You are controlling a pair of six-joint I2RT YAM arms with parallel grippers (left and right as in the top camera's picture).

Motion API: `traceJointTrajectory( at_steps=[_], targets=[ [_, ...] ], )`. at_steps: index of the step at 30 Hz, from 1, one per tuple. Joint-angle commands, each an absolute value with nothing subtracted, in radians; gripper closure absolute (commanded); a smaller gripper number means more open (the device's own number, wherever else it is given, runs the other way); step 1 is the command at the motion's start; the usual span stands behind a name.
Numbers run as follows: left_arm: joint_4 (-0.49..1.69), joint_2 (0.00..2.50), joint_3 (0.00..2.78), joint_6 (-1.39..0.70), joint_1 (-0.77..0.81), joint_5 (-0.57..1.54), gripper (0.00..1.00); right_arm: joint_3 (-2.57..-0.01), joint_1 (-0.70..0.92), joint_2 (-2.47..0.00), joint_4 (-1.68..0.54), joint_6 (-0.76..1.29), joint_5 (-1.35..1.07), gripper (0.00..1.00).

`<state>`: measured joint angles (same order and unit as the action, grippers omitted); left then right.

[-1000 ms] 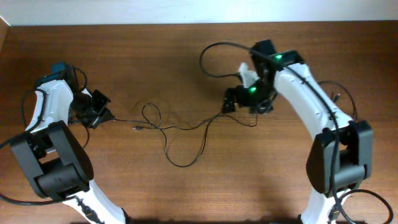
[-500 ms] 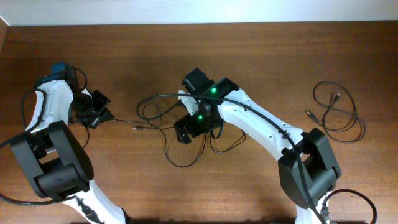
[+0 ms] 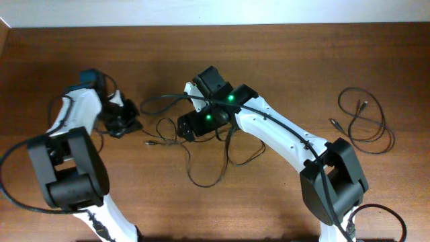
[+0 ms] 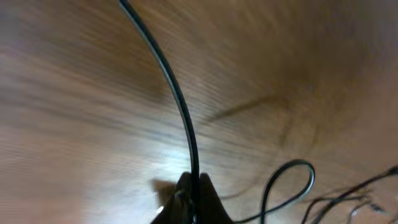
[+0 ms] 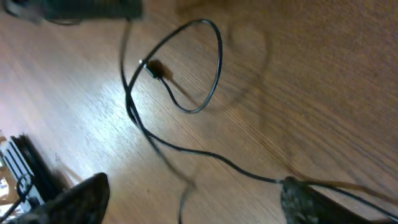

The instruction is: Untangle cables

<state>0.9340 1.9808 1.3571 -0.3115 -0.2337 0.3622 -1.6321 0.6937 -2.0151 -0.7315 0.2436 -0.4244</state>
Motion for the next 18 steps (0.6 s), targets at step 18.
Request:
traceJointTrajectory(
  at_steps=[18],
  targets=[
    [0.914, 1.997, 1.27, -0.391, -0.208, 0.186, 1.0, -1.63, 0.828, -2.154, -0.448, 0.427, -0.414, 0.3]
  ],
)
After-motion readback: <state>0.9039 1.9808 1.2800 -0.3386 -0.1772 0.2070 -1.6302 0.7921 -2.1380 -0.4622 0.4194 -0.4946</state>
